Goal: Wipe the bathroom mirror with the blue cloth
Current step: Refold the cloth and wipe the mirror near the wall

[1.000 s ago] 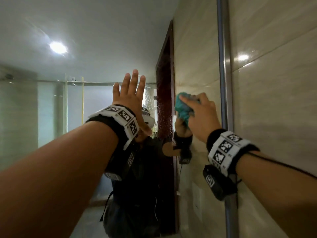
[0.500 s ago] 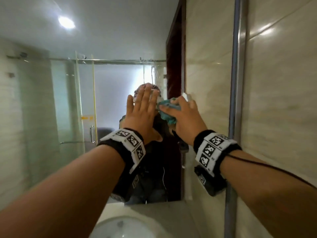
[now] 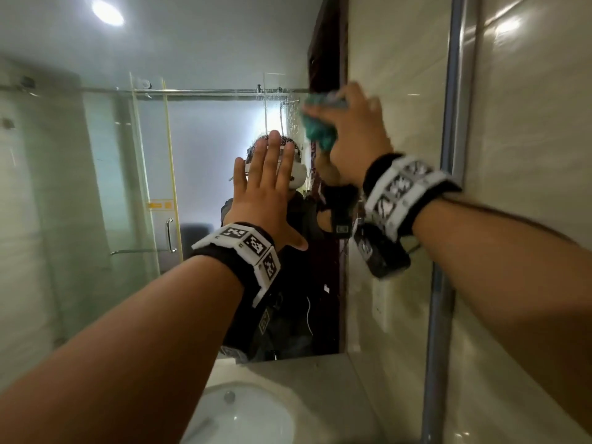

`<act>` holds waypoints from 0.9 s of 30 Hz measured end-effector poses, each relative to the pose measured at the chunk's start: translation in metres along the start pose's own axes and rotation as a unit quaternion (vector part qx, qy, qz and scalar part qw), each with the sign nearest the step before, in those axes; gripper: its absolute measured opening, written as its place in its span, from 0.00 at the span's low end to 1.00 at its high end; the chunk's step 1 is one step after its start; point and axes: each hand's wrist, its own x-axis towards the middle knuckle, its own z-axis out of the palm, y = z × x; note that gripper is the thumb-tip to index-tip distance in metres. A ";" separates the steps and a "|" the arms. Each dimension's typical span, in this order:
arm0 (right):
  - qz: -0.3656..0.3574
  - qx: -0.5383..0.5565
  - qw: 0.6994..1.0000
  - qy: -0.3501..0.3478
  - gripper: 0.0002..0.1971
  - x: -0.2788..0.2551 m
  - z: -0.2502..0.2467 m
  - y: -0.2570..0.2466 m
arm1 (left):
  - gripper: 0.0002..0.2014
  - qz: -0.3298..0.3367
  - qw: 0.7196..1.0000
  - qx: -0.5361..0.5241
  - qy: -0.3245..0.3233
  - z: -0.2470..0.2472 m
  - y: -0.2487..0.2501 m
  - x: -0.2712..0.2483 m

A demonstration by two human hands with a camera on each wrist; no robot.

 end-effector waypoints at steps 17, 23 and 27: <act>0.047 -0.037 0.987 0.146 0.14 -0.033 -0.002 0.052 | 0.76 -0.002 1.000 0.008 -0.009 -0.002 0.002 0.001; -0.090 0.032 0.993 -0.065 0.39 -0.151 0.061 0.043 | 0.77 -0.017 0.999 0.031 -0.014 -0.007 0.007 -0.001; -0.173 -0.013 0.975 -0.139 0.39 -0.172 0.055 0.049 | 0.73 -0.019 0.999 0.027 -0.008 -0.008 0.016 -0.012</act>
